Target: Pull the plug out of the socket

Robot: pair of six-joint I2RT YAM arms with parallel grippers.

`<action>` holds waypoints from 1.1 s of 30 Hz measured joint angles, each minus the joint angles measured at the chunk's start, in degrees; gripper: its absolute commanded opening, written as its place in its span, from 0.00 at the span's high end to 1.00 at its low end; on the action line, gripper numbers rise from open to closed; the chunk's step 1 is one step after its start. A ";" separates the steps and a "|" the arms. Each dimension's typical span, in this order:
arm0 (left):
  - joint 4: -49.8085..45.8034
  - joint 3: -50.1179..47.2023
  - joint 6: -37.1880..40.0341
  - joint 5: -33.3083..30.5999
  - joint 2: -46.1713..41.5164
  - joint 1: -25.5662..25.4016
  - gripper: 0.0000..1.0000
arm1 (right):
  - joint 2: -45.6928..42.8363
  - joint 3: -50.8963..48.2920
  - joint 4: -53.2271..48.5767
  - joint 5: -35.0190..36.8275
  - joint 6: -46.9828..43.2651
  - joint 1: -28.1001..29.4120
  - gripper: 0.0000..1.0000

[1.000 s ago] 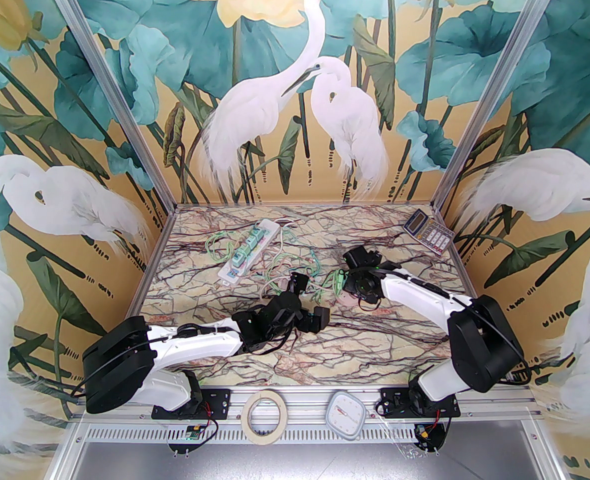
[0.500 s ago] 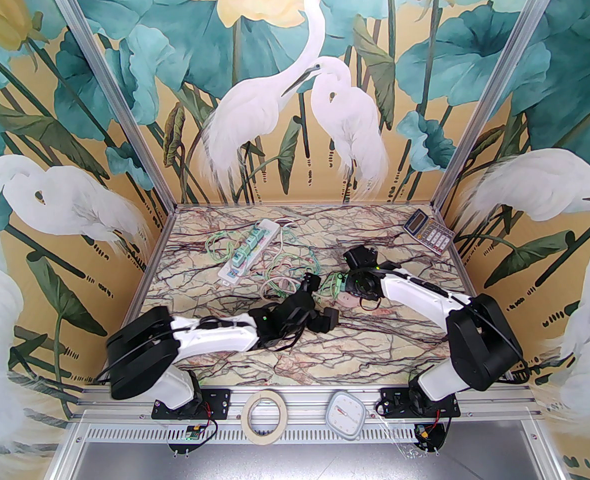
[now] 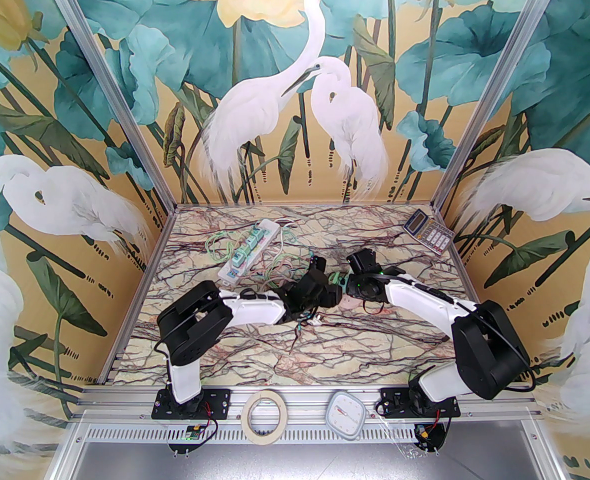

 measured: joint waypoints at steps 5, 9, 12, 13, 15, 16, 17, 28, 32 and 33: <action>0.07 1.22 0.46 2.12 1.79 0.00 0.32 | 0.00 -0.11 0.20 0.13 -0.04 -0.33 0.65; 0.26 1.68 1.05 3.45 3.39 -0.02 0.37 | 0.00 -0.11 0.22 -0.13 -0.42 -0.33 0.65; 0.39 1.81 1.75 3.43 3.91 -0.26 0.37 | 0.00 -0.11 0.22 -0.20 -0.46 -0.35 0.65; 0.42 1.90 1.95 3.21 4.04 -0.42 0.37 | 0.00 -0.11 0.20 -0.20 -0.46 -0.35 0.65; -0.09 2.25 2.51 2.25 4.28 -0.87 0.37 | 0.00 -0.11 0.20 -0.22 -0.48 -0.35 0.65; -0.94 2.86 2.86 1.55 4.59 -1.20 0.39 | 0.00 -0.11 0.20 -0.24 -0.61 -0.35 0.65; -1.77 3.58 3.19 1.16 4.96 -1.46 0.40 | 0.02 -0.11 0.22 -0.24 -0.66 -0.35 0.65; -4.63 6.03 3.67 -2.36 6.12 -3.37 0.51 | 1.57 2.29 -2.67 -0.20 -0.66 -0.46 0.65; -4.85 6.27 3.65 -2.34 6.25 -3.45 0.53 | 2.99 4.44 -5.07 0.70 -0.31 0.33 0.65; -5.09 6.34 3.63 -2.38 6.25 -3.43 0.54 | 3.76 5.53 -6.14 1.36 -0.13 0.81 0.65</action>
